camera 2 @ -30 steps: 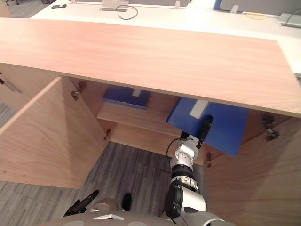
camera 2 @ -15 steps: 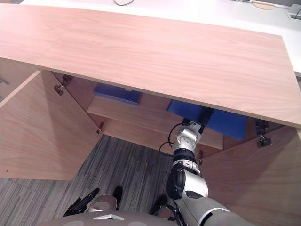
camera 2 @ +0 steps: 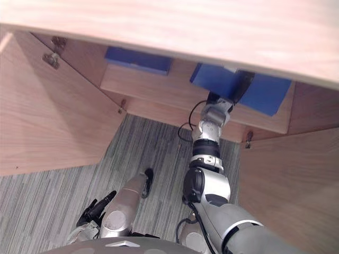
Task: Walk over to the cabinet, pick up the folder, carry it to the office cabinet, place the folder inside the office cabinet, then close the office cabinet door
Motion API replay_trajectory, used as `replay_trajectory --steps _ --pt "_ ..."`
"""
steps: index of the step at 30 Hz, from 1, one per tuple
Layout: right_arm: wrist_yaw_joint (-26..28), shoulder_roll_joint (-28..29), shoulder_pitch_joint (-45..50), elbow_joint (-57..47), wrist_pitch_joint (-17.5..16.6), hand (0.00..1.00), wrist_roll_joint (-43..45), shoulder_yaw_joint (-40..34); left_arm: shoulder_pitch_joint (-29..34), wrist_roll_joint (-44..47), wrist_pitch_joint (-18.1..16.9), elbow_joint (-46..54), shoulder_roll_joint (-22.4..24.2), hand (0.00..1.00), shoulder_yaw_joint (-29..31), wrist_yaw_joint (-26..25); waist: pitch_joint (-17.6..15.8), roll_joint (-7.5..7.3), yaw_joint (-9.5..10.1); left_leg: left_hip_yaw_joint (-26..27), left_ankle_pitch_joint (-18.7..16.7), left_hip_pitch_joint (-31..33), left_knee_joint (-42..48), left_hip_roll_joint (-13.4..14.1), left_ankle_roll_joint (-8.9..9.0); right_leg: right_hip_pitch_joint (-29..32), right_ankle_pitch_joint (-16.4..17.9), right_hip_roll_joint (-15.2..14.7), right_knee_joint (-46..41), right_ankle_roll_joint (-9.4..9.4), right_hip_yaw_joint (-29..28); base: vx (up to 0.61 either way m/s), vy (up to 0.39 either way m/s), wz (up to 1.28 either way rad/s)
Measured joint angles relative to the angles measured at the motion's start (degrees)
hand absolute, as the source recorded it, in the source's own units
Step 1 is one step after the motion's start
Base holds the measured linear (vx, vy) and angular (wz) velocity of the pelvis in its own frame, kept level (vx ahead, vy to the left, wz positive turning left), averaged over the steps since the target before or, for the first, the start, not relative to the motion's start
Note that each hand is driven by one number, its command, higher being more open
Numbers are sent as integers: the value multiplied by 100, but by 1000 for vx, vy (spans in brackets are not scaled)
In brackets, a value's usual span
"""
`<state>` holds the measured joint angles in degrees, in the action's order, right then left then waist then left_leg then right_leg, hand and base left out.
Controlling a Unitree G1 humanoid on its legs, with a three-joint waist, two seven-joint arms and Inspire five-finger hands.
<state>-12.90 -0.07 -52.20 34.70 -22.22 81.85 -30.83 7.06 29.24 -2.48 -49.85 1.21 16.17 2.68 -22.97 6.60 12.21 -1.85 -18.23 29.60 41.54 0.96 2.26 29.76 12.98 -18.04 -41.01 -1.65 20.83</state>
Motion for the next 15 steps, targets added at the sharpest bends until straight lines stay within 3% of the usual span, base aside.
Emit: replay_trajectory --steps 3,9,15 --pt "-46 -149 -142 -260 -230 0 -32 79 -8 10 -2 95 28 100 1 -39 -35 -3 -1 14 -214 559 520 -154 -62 580 274 -198 -533 -137 -252 -130 93 9" --pt "-315 -470 -302 -413 -390 0 -64 108 -36 52 7 102 21 100 -11 -79 -132 -19 6 10 -384 1579 1344 -242 -104 1601 449 -388 -1326 -178 -518 -146 67 6" --pt "-713 -816 -779 -119 -174 0 -212 129 -35 69 12 101 15 100 -58 -92 -179 -4 20 25 -376 2165 1742 -233 -82 2245 464 -412 -1745 -92 -665 -66 17 -1"
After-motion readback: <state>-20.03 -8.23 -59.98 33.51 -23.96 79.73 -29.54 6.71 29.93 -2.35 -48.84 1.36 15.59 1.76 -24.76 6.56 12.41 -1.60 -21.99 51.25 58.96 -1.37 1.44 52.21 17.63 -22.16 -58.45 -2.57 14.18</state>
